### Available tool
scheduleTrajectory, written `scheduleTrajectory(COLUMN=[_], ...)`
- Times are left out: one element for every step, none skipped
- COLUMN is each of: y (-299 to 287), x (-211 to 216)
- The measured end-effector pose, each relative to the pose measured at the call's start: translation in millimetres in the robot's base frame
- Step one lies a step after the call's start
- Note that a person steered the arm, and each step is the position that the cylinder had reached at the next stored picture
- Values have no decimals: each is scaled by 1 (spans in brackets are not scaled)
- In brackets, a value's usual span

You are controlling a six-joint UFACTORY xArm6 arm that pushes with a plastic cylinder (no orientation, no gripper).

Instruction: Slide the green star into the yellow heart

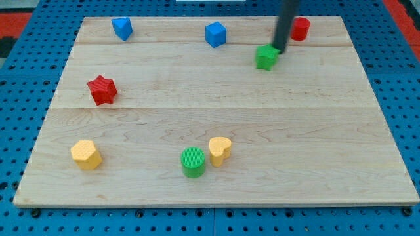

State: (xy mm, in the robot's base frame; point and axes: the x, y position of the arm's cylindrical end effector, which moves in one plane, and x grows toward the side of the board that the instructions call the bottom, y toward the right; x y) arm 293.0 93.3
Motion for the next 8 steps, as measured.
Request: scheduleTrajectory(y=[-57, -64, -76, -50, -6, -26, -25, -29], x=[33, 119, 96, 82, 111, 162, 165, 137])
